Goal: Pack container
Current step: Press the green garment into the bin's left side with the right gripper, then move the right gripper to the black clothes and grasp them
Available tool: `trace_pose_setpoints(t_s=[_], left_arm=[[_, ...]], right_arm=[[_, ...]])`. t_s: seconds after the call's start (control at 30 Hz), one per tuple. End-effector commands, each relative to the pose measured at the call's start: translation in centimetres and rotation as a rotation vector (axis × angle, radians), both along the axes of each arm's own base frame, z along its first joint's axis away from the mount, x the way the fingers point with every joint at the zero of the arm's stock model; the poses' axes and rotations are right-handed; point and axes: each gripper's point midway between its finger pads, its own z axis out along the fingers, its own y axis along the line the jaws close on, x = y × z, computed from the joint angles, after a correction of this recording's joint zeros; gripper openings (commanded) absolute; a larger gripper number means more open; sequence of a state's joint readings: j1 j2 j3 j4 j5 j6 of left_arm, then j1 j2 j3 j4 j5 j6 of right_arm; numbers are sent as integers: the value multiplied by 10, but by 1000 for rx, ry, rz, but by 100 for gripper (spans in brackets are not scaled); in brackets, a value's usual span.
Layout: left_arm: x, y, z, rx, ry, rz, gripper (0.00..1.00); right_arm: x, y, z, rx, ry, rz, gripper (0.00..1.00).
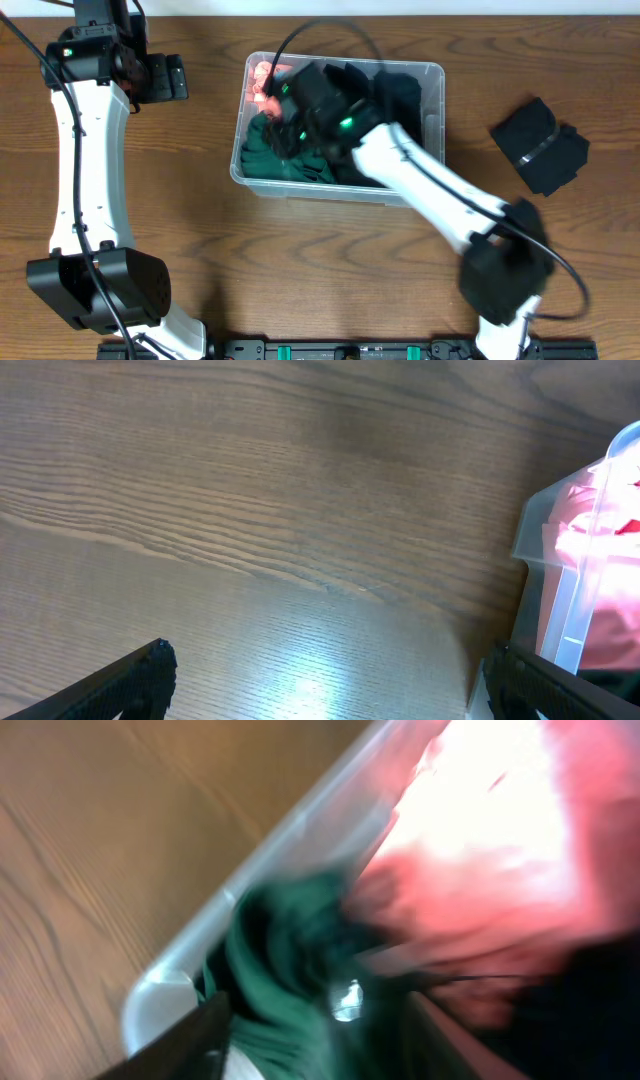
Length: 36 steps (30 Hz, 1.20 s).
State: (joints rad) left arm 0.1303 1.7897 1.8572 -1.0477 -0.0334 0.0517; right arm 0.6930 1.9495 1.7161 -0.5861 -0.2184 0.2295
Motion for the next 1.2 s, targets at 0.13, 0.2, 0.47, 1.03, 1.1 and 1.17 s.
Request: trace_pose_setpoints(t_s=[0.13, 0.2, 0.47, 1.03, 1.1, 1.17], left_arm=[[-1, 2, -5, 0, 15, 9, 98], [-1, 2, -5, 0, 15, 10, 98], [-1, 2, -5, 0, 15, 10, 98], [-1, 2, -5, 0, 15, 10, 98], [-1, 2, -5, 0, 15, 9, 98], [-1, 2, -5, 0, 15, 10, 98]], right_arm=[[35, -103, 116, 72, -166, -213, 99], [39, -132, 116, 51, -143, -267, 99], [42, -299, 61, -164, 120, -767, 99], [-37, -514, -78, -181, 496, -1358, 99], [-39, -520, -89, -145, 492, -1337, 99], [-41, -526, -101, -110, 483, -1325, 98]])
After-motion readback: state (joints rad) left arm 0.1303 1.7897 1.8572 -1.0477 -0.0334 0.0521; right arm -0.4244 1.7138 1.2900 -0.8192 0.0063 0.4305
